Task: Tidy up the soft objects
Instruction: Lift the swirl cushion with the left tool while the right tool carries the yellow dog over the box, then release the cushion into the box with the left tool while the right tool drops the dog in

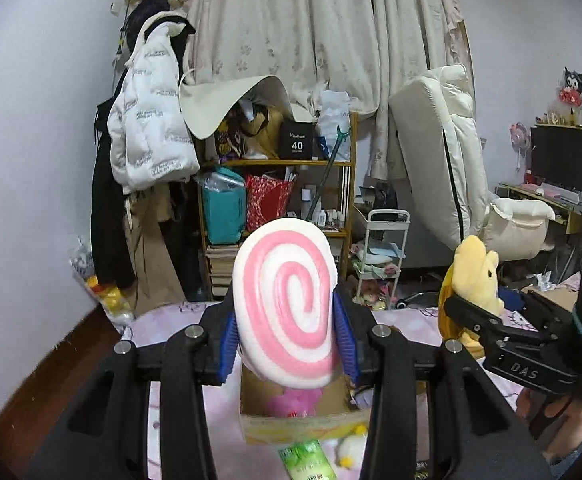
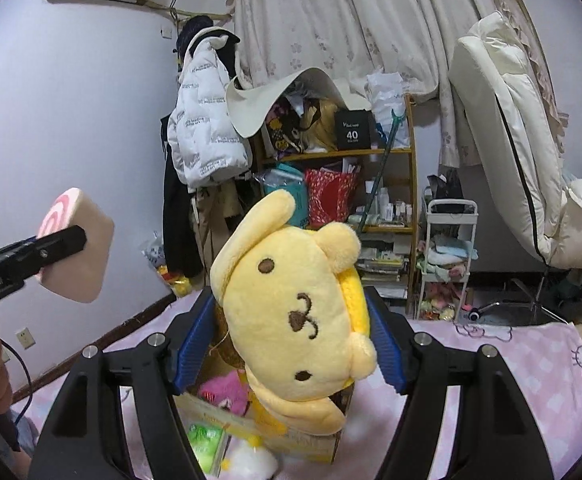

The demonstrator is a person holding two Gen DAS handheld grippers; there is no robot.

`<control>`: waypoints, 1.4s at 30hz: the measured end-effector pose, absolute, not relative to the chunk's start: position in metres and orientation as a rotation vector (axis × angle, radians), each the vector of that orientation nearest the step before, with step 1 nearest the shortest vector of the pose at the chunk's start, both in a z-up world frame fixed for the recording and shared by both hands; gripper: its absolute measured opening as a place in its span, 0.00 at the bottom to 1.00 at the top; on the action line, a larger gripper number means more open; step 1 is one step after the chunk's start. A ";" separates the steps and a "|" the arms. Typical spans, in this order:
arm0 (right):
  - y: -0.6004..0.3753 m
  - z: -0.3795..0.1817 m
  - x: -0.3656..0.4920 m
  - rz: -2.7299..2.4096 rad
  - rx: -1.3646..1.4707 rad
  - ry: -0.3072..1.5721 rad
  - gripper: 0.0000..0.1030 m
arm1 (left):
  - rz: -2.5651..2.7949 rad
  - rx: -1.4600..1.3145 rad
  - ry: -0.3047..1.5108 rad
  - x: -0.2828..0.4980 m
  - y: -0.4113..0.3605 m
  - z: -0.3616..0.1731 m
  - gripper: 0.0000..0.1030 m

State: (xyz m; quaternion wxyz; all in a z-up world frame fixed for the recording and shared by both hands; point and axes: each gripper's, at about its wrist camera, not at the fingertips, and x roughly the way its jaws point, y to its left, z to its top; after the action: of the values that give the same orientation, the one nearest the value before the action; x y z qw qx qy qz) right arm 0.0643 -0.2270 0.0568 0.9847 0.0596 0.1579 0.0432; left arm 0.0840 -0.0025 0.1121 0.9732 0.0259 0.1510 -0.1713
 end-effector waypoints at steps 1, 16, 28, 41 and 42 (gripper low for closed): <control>-0.227 0.060 0.067 0.088 0.117 0.311 0.73 | -0.344 0.059 0.299 0.087 -0.005 0.113 0.39; -0.223 0.027 0.096 0.117 0.104 0.365 0.73 | -0.291 0.030 0.404 0.134 -0.010 0.051 0.40; -0.234 -0.026 0.121 0.128 0.185 0.510 0.74 | -0.340 0.082 0.551 0.169 -0.029 -0.002 0.40; -0.232 -0.042 0.131 0.163 0.194 0.568 0.78 | -0.290 0.096 0.616 0.180 -0.030 -0.028 0.49; -0.232 -0.042 0.131 0.168 0.201 0.572 0.79 | -0.286 0.097 0.620 0.181 -0.030 -0.027 0.51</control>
State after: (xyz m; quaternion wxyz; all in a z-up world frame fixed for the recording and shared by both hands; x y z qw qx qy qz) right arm 0.1309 -0.2322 -0.0417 0.9510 0.0988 0.2811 0.0828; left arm 0.1808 -0.0301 -0.0267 0.9412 0.0474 0.3037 -0.1401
